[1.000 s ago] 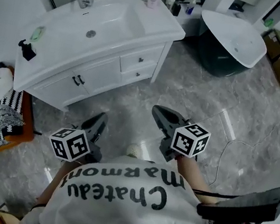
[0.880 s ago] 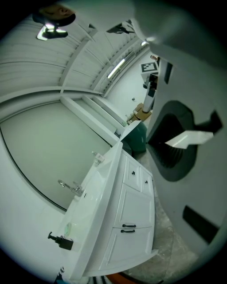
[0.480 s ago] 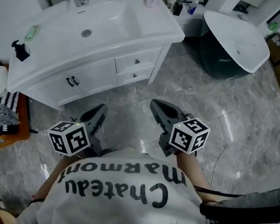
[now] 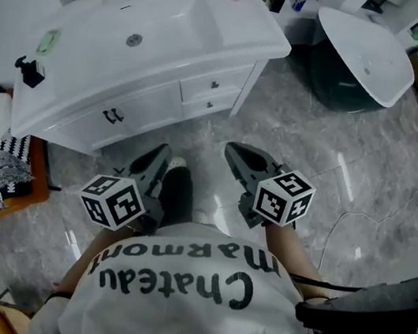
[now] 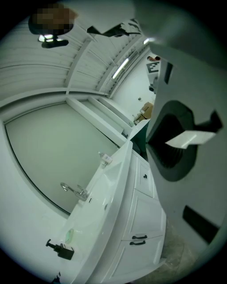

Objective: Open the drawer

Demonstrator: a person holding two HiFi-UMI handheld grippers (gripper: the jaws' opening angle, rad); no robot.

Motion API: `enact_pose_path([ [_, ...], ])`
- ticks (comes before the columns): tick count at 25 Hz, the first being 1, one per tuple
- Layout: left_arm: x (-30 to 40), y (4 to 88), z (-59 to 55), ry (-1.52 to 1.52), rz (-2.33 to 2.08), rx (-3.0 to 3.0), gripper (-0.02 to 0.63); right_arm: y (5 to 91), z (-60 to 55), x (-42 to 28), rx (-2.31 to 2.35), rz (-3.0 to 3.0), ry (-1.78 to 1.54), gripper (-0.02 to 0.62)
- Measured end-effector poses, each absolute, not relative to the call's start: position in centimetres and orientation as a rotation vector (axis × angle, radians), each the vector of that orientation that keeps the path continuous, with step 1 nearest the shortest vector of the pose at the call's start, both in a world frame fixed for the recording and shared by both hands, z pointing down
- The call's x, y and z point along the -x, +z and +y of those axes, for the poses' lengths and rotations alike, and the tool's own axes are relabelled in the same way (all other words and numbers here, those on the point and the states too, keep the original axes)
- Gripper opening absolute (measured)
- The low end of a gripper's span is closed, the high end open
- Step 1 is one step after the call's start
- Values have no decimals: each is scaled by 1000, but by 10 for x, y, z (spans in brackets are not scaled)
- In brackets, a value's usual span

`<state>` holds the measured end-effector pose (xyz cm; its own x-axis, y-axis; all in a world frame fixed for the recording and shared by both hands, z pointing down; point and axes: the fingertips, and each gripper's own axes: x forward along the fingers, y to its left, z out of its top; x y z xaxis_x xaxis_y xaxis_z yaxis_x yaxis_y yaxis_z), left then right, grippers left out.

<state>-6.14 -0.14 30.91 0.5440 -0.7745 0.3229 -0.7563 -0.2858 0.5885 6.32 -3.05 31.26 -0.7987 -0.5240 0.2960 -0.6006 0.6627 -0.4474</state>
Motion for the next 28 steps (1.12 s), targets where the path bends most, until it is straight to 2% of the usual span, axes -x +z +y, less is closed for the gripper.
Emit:
enact_pose_path([
  [13, 70, 349, -90, 164, -1127, -2161, 8, 346, -121, -39, -1012, -2682, 917, 11],
  [28, 82, 481, -168, 210, -1130, -2264, 8, 493, -216, -25, -1062, -2690, 819, 12],
])
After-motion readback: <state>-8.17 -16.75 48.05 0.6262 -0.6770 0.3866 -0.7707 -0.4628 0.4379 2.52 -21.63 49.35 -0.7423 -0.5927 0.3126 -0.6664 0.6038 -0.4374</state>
